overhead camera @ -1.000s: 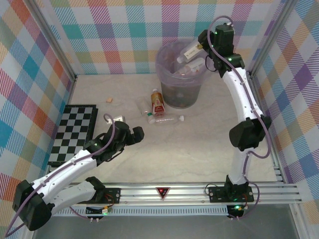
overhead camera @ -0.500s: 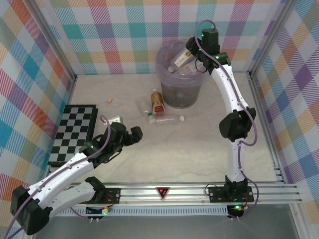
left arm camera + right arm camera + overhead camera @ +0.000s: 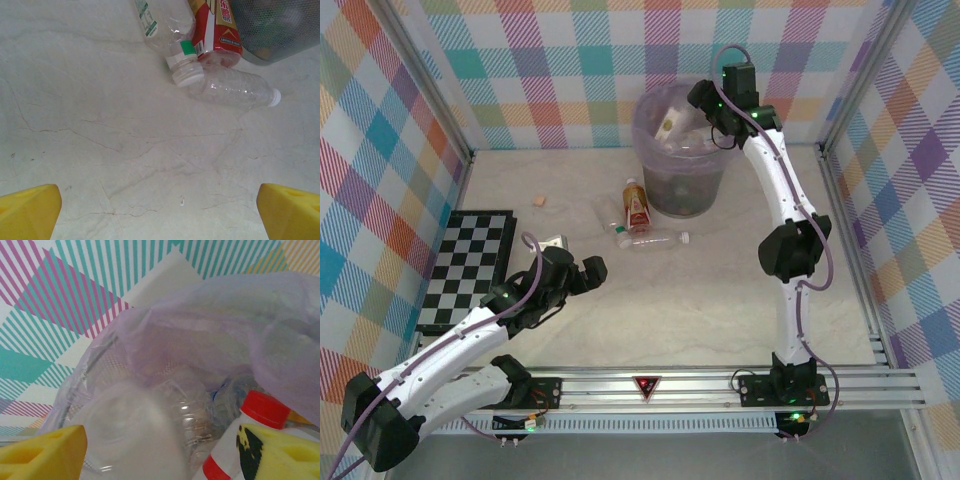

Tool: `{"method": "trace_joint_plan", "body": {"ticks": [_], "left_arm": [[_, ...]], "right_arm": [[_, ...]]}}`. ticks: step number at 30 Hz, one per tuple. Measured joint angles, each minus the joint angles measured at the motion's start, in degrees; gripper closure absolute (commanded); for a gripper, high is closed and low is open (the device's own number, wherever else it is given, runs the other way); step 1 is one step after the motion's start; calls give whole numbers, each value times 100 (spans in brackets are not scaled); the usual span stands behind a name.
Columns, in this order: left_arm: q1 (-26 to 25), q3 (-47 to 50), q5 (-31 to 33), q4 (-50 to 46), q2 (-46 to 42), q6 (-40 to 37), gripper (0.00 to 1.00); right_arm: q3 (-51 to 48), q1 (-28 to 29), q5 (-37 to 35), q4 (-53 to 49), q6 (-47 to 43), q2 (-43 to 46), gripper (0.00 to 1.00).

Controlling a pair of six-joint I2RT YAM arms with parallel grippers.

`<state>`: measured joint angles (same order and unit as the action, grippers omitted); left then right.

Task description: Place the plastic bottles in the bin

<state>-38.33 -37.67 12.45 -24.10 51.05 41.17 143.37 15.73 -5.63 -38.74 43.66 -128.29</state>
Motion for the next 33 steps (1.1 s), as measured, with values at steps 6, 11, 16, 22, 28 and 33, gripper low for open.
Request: {"method": "trace_joint_plan", "body": {"ticks": [6,11,16,22,28,33], "left_arm": [[2,9,-66,11,46,0,0],[2,15,-107,20,151,0,0],[2,15,-105,24,236,-2,0],[2,-85,-103,48,651,-26,0],[122,-557,-35,59,1322,4,0],[605,-855,-247,485,1912,177,0]], "right_arm": [[-286,0,-234,-114,-315,531,22],[-608,-2,-188,-120,-739,1178,21],[-1788,0,83,42,-1412,2264,20],[-4212,0,577,610,-2323,4122,19],[-5960,0,1021,822,-2793,5418,18],[-6817,0,1384,748,-2804,5831,17]]}}
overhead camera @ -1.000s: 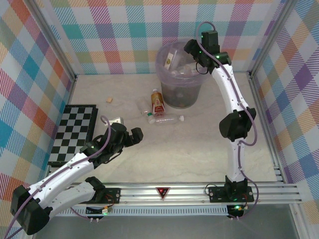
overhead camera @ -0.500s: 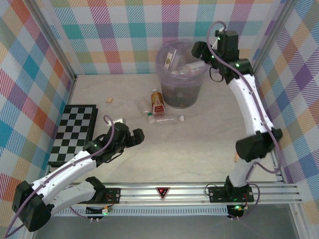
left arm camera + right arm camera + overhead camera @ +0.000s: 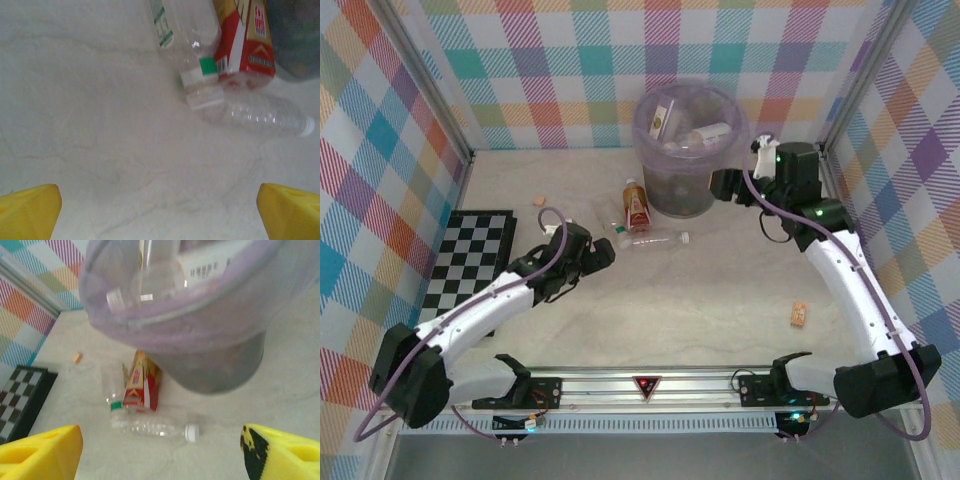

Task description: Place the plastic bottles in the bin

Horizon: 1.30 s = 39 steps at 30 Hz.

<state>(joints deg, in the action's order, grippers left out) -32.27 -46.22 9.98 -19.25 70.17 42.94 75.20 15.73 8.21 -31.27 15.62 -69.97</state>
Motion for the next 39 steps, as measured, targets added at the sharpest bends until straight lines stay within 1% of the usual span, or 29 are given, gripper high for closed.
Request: {"method": "trace_joint_plan", "body": {"ticks": [4,7,12,19,27,35,39], "left_arm": [[404,-382,-284,378,745,251,0],[588,-874,-479,553,1429,404,0],[682,-1707,-728,798,2505,546,0],[748,-2238,-1029,1034,3436,741,3],[772,-2260,-1110,1283,3884,1110,9],[791,-1976,-1211,1840,4004,1460,26],[848,-1845,-1259,2011,3998,1600,32]], "right_arm": [[-345,0,140,-188,37,114,17],[-474,0,151,-332,59,232,16],[-658,0,131,-520,63,525,17],[-739,0,72,-774,59,798,17],[-804,0,-13,-896,57,881,17],[-804,0,-39,-894,55,881,17],[-809,0,-46,-892,52,881,17]]}}
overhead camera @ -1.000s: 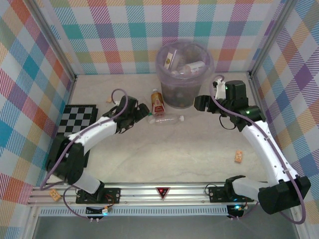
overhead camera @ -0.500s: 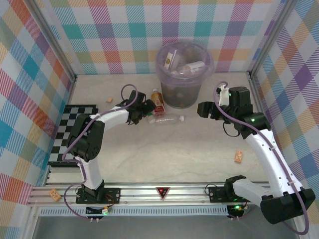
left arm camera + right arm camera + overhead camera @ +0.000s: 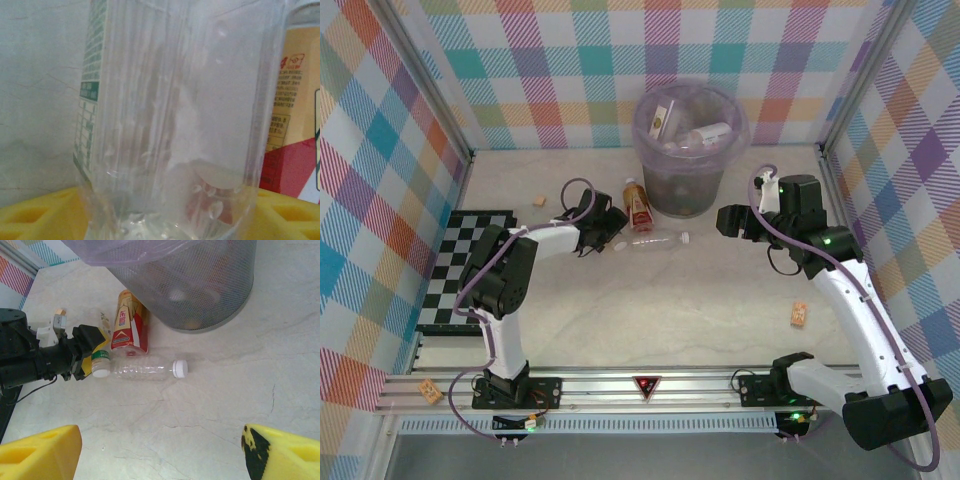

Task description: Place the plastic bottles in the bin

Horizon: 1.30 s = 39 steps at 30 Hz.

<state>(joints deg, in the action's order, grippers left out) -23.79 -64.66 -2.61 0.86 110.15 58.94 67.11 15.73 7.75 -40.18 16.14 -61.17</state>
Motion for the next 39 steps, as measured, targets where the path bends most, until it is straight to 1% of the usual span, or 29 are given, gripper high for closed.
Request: {"method": "trace_joint_plan", "body": {"ticks": [7,11,15,18,21,24,28,33,39], "left_arm": [[9,144,-35,356,-35,9,43],[11,188,-33,337,-90,-61,44],[13,256,-31,24,-341,-330,44],[26,260,-35,-243,-715,-695,45],[31,267,-105,-433,-1270,-1204,45],[31,334,-367,-492,-1906,-1777,46],[7,638,-960,-485,-2712,-2428,46],[-251,1104,-1480,-448,-3324,-2820,47],[-955,1373,-1604,-348,-3707,-3003,49]], "right_arm": [[-2,0,2,-2,2,-2,17],[-2,0,28,0,4,-15,18],[-2,0,179,24,7,-17,18],[-2,0,514,125,9,-20,18],[-2,0,1010,339,61,-68,18],[-2,0,1563,649,238,-227,18],[-2,48,2164,1132,673,-592,18],[-2,382,2347,1794,1239,-975,15],[24,898,2225,2306,1648,-1381,5]]}}
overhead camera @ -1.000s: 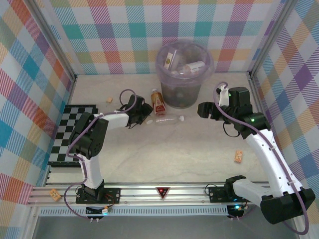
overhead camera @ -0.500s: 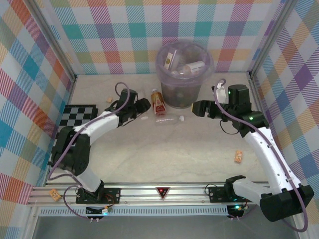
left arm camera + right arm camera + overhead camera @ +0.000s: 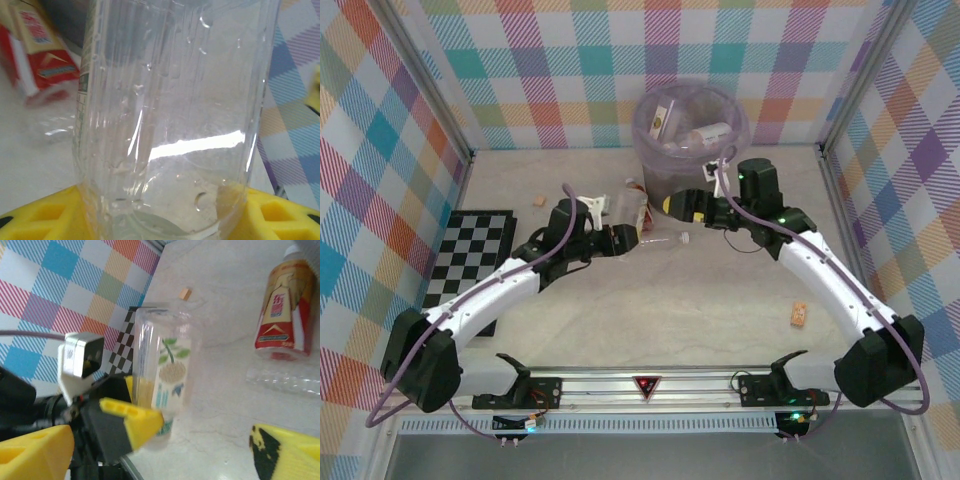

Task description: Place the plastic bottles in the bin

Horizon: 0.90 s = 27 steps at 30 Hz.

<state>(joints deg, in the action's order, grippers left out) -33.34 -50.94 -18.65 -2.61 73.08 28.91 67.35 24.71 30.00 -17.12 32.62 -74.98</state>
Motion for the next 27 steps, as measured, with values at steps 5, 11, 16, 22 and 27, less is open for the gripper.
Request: {"method": "trace_joint_plan", "body": {"ticks": [5,11,16,22,27], "left_arm": [[-404,7,-15,208,-76,-4,50],[-654,-13,-22,326,22,-4,51],[-756,-74,-24,358,96,-4,51],[-796,-76,-20,442,96,2,49],[-793,-98,7,457,90,68,23]], "right_arm": [[13,232,-63,251,197,-369,2],[13,332,-83,433,280,-577,5],[13,339,-103,520,348,-662,18],[15,341,-87,656,452,-708,38],[31,339,-76,695,428,-708,47]]}}
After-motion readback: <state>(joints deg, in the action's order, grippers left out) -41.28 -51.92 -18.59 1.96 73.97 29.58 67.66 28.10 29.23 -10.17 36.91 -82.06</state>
